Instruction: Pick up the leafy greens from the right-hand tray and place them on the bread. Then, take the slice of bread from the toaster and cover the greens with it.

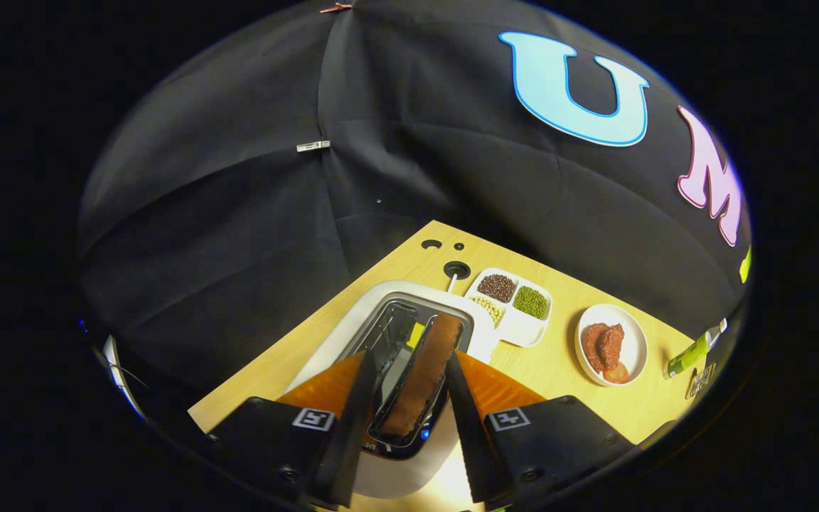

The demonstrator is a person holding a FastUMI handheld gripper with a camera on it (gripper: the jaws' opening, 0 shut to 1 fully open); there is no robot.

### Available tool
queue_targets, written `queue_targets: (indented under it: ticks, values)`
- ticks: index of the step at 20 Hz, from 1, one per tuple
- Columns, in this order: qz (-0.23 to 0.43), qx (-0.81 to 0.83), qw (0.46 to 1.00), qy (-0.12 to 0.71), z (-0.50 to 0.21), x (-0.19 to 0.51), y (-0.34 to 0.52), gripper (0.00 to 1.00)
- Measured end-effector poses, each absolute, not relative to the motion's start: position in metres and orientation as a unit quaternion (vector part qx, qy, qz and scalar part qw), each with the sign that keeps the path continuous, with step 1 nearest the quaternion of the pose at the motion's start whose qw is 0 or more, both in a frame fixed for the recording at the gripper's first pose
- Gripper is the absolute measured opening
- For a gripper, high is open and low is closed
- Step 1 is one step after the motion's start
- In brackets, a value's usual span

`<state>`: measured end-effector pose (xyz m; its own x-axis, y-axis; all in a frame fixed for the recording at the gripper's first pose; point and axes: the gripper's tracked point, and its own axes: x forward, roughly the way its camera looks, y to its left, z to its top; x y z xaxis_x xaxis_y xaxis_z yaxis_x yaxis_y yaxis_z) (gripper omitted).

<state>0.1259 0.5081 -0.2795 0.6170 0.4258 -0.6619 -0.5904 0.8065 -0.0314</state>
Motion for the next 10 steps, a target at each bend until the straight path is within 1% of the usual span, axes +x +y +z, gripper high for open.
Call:
queue_targets:
  ticks: [4,5,6,7,10]
  values:
    - [0.277,-0.127,0.893,0.333,-0.279,0.128,0.504,0.3]
    - [0.281,-0.125,0.89,0.337,-0.28,0.126,0.505,0.22]
    - [0.282,-0.123,0.889,0.339,-0.28,0.125,0.505,0.22]
    - [0.288,-0.12,0.887,0.341,-0.28,0.125,0.507,0.18]
    - [0.29,-0.106,0.889,0.338,-0.269,0.125,0.507,0.16]
